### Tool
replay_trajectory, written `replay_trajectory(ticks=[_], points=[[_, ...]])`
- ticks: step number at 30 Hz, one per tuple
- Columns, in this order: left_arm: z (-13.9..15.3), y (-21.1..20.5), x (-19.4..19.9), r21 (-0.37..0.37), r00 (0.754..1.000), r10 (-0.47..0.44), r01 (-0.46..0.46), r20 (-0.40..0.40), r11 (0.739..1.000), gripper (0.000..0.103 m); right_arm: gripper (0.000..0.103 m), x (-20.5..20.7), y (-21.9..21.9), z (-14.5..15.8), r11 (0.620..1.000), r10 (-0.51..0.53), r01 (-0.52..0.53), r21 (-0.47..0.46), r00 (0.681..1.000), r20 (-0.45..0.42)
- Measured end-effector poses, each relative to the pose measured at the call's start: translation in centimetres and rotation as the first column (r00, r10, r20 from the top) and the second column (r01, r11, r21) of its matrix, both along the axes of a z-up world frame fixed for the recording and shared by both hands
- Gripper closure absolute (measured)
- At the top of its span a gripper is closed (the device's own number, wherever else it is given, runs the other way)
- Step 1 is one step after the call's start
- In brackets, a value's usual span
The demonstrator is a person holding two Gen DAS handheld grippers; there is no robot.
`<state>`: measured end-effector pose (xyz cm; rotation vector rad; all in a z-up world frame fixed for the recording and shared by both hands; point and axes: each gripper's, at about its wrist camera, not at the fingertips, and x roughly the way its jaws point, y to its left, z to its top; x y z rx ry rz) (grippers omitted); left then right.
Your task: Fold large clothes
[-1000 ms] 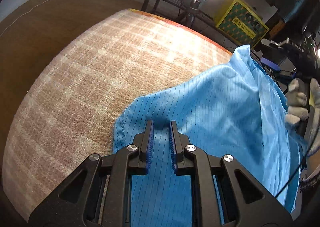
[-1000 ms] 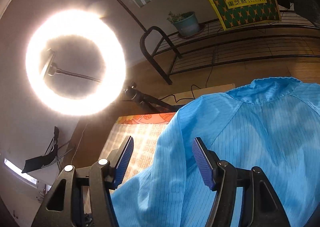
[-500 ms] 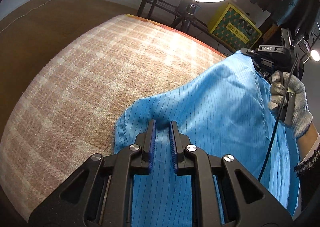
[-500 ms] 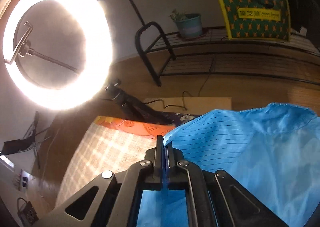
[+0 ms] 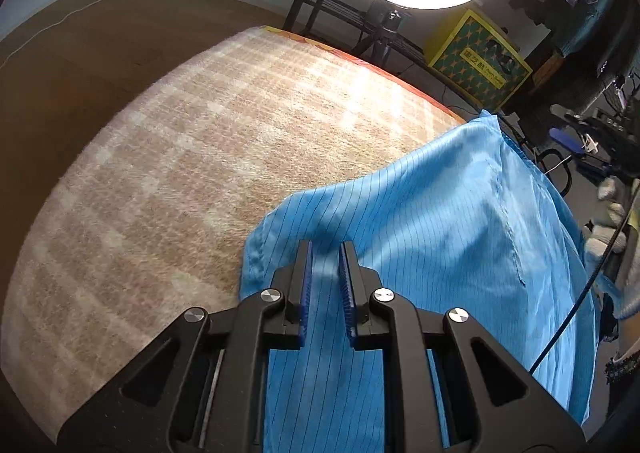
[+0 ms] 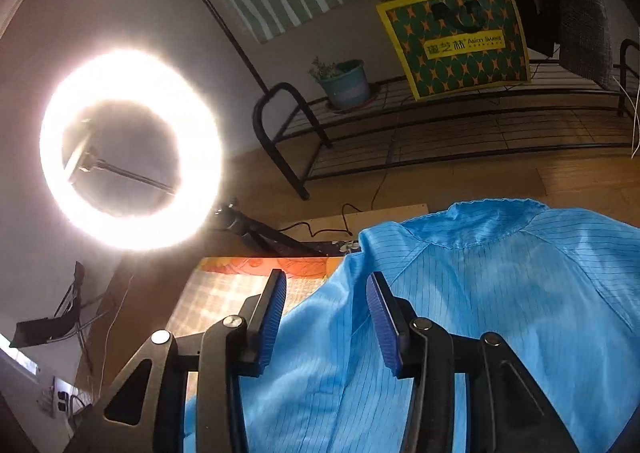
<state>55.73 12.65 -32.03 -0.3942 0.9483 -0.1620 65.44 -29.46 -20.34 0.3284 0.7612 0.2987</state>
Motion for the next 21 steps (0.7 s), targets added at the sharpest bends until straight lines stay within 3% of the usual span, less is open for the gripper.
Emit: replay_trajectory(ticks=[2,7,9,12,17,19,20,21], points=[[2.0,0.7,-2.2,-0.029,0.999,0.006,-0.005,0.035,1.000,0.088,0.058,-2.8,-0.2,2.1,1.000,0.027,-0.027,-0.012,0.999,0.028],[9.6,2.3,-9.6,0.029,0.990,-0.006,0.002,0.143,1.000,0.088,0.058,-10.8,-1.1,8.0,0.998,0.069,-0.067,-0.017,0.993,0.093],[13.0,3.6,-13.6,0.012,0.981,0.009,-0.012,0.192,1.000,0.088,0.057,-14.7,-1.7,10.7,0.998,0.070,-0.070,0.000,0.991,0.117],[17.3,5.0,-18.9,-0.027,0.973,0.020,-0.015,0.228,1.000,0.088,0.055,-20.8,-2.0,14.9,0.998,0.066,-0.067,0.004,0.986,0.150],[22.3,6.5,-27.3,-0.004,0.963,-0.020,0.022,0.268,1.000,0.087,0.052,-30.4,-1.9,21.0,0.998,0.069,-0.068,-0.010,0.975,0.213],[23.2,7.2,-29.9,-0.004,0.958,-0.039,0.042,0.284,0.999,0.075,0.048,-34.1,-1.7,22.8,0.997,0.073,-0.071,-0.017,0.967,0.244],[23.5,7.6,-31.3,-0.010,0.953,-0.046,0.052,0.298,0.999,0.062,0.046,-35.7,-1.5,23.4,0.997,0.072,-0.069,-0.019,0.965,0.254],[23.6,7.9,-32.2,-0.016,0.951,-0.049,0.056,0.306,0.998,0.057,0.046,-37.4,-1.4,23.8,0.997,0.071,-0.068,-0.020,0.963,0.259]])
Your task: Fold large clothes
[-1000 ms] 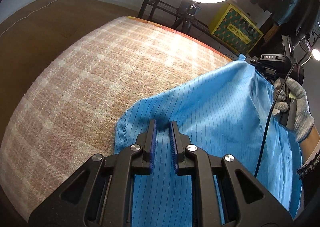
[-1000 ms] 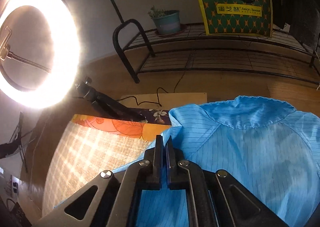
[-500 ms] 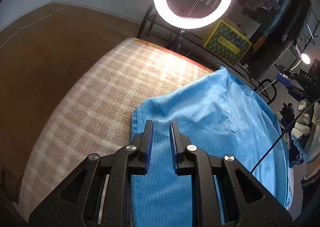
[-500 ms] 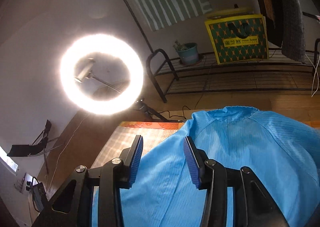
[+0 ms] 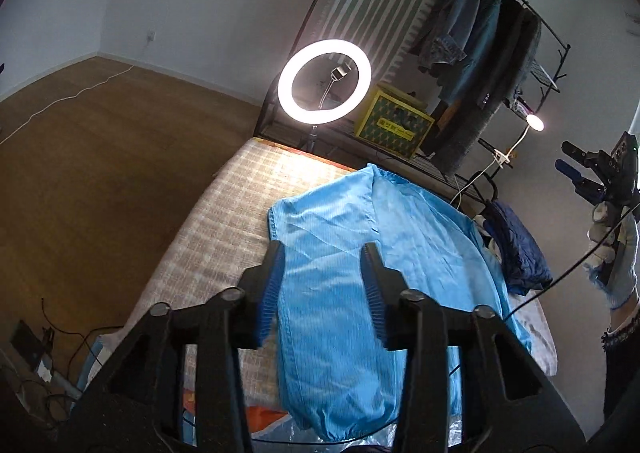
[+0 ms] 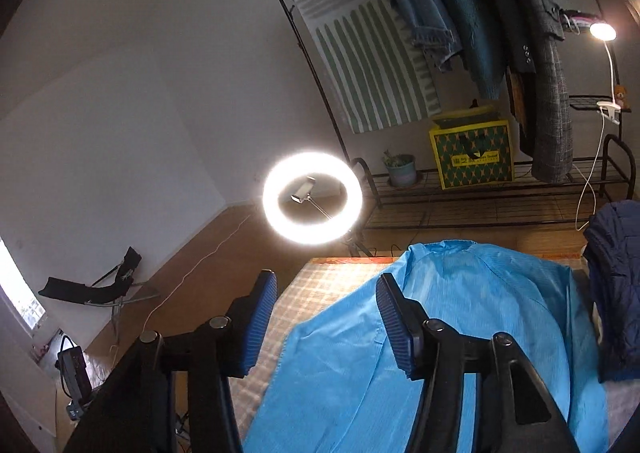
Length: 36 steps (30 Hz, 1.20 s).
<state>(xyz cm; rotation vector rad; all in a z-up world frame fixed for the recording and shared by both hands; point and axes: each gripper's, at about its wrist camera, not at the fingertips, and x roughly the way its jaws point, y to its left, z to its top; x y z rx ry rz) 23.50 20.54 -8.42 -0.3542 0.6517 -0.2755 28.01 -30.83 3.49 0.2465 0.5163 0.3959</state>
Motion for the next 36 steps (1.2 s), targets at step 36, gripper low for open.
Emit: replay_trajectory(ticks=[36], points=[[-24.9,-1.6,-5.2,-0.336,0.906,0.023,-0.181,-0.423,0.924,0.044,0.021,-7.0,12.5,-19.0,0.915,0.389,-0.402,-0.034,0.900,-0.196]])
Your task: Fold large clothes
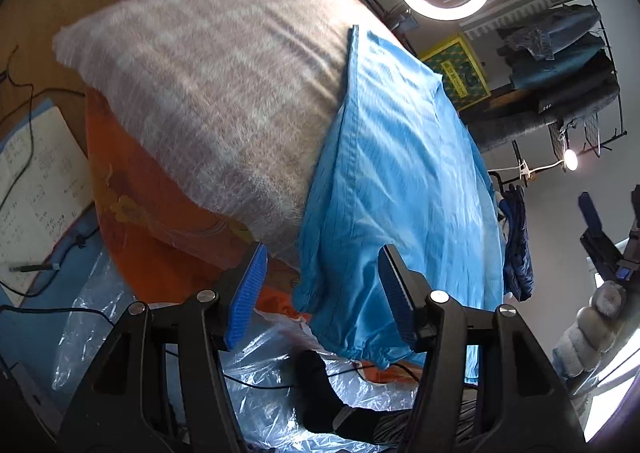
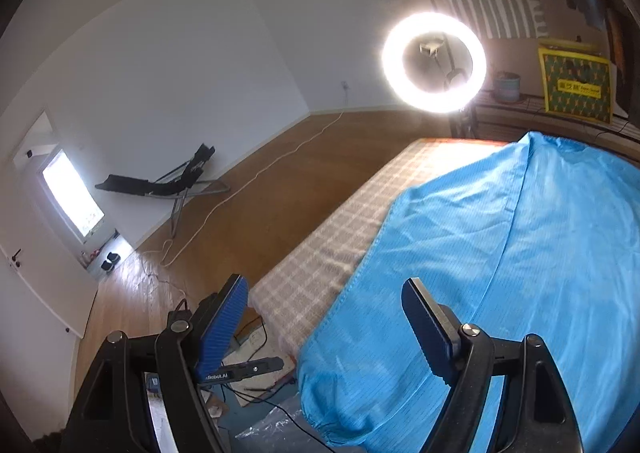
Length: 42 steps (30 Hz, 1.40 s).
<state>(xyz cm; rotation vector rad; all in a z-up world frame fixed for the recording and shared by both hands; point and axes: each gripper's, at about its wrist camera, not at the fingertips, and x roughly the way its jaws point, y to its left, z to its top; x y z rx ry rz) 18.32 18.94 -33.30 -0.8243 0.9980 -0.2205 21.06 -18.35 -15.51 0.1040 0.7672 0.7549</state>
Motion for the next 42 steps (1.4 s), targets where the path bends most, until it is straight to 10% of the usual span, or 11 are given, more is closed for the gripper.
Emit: replay_trajectory(ticks=[13,15,21,32,42], points=[[-4.1,-1.1,1.7,-0.231,0.999,-0.046,0.043,-0.007,0.972,0.044,0.021,3.3,0.2,-3.4,0.999,0.009,-0.012,-0.037,0.996,-0.090],[-3.9,-1.4,1.6,-0.248,0.998,-0.061,0.060,0.003,0.967,0.058,0.021,3.7,0.6,-3.5,0.999,0.008,-0.012,-0.035,0.995,-0.098],[-1.8,-1.2,1.2,-0.226,0.998,-0.067,0.069,0.017,0.972,0.094,0.021,5.0,2.2,-4.2,0.999,0.018,-0.024,-0.047,0.993,-0.117],[3.5,-3.8,1.1,-0.019,0.983,-0.106,0.110,0.148,0.994,0.100,0.022,12.3,8.5,-8.6,0.986,-0.030,-0.013,-0.169,0.968,-0.249],[5.1,-6.7,2.2,0.085,0.968,-0.173,0.160,0.183,0.983,0.100,0.026,16.1,17.8,-14.0,0.891,-0.059,-0.034,-0.453,0.980,-0.188]])
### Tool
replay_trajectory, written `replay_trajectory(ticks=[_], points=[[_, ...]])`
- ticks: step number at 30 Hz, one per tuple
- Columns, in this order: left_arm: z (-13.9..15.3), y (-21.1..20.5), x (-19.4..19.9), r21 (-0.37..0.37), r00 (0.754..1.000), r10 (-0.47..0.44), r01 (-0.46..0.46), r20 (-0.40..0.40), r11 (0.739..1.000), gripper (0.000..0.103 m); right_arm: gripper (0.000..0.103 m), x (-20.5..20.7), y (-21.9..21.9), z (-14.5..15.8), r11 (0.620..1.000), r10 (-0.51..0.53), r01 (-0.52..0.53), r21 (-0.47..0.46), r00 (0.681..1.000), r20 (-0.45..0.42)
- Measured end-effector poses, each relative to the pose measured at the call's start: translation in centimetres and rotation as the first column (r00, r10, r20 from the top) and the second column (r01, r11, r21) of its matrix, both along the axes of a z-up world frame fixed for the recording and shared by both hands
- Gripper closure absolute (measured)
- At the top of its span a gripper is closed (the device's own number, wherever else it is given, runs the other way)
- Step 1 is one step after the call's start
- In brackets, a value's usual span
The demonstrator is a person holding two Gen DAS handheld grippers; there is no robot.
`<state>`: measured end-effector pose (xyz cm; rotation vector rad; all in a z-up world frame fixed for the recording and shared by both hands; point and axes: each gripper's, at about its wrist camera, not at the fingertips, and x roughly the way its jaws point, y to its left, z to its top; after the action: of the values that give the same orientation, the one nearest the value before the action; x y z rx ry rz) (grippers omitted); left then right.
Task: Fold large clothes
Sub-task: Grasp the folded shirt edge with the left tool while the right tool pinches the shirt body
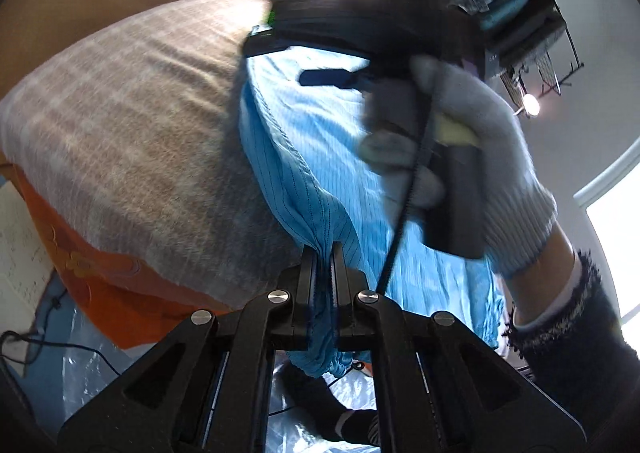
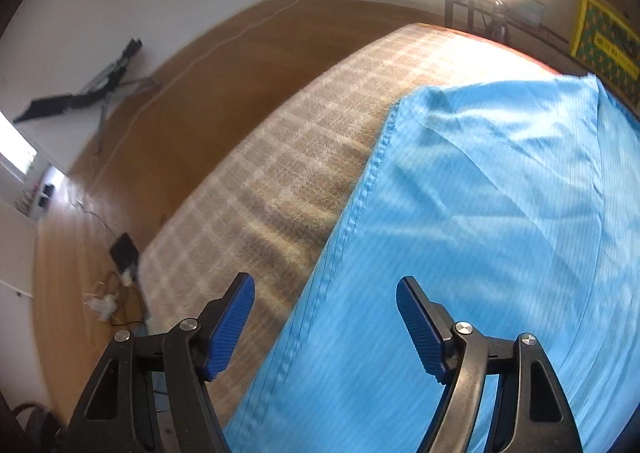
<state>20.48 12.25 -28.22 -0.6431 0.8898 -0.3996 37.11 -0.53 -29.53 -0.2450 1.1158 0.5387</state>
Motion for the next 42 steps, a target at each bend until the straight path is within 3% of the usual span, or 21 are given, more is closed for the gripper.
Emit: replay_trajectory(ticks=[3,7,12,14,17,23,29,32,38,42], points=[[0.1,0.1,-0.4,0.010,1.000,-0.006,0.006,0.005,1.000,0.100,0.027,0.6,1.5,-1.1,0.993,-0.002,0.008,-0.118,0.999,0.052],[0.2,0.0,-0.3,0.010,1.000,-0.006,0.006,0.007,1.000,0.100,0.032,1.5,2.2,-2.2,0.984,-0.019,0.020,-0.177,1.000,0.007],[0.5,0.0,-0.9,0.035,1.000,-0.014,0.014,0.022,0.999,0.100,0.065,1.5,2.3,-3.9,0.960,-0.017,0.019,-0.279,1.000,0.011],[0.6,-0.2,-0.9,0.041,1.000,-0.015,0.014,0.023,0.999,0.100,0.070,1.4,1.9,-3.9,0.961,-0.016,0.020,-0.274,1.000,0.017],[0.7,-0.2,-1.0,0.050,0.999,-0.017,0.015,0.028,0.999,0.100,0.094,1.3,1.1,-3.6,0.962,-0.030,0.037,-0.269,0.999,0.027],[1.8,-1.1,-1.4,0.080,0.998,-0.030,0.025,0.060,0.996,0.100,0.103,1.9,-2.9,-1.8,0.988,-0.124,0.124,-0.092,0.992,0.002],[3.4,-2.6,-2.2,0.118,0.992,-0.059,0.046,0.108,0.992,0.100,0.103,2.1,-8.3,1.6,0.965,-0.230,0.230,0.128,0.973,-0.013],[4.4,-3.9,-2.7,0.145,0.986,-0.092,0.072,0.139,0.987,0.100,0.103,1.7,-11.4,3.3,0.930,-0.290,0.287,0.230,0.957,-0.022],[6.3,-7.5,-3.6,0.219,0.967,-0.179,0.137,0.182,0.966,0.100,0.103,-0.1,-17.9,4.6,0.794,-0.407,0.395,0.461,0.910,-0.079],[7.0,-10.3,-4.4,0.264,0.948,-0.251,0.195,0.196,0.944,0.100,0.103,-1.5,-23.1,4.2,0.682,-0.468,0.456,0.572,0.873,-0.139]])
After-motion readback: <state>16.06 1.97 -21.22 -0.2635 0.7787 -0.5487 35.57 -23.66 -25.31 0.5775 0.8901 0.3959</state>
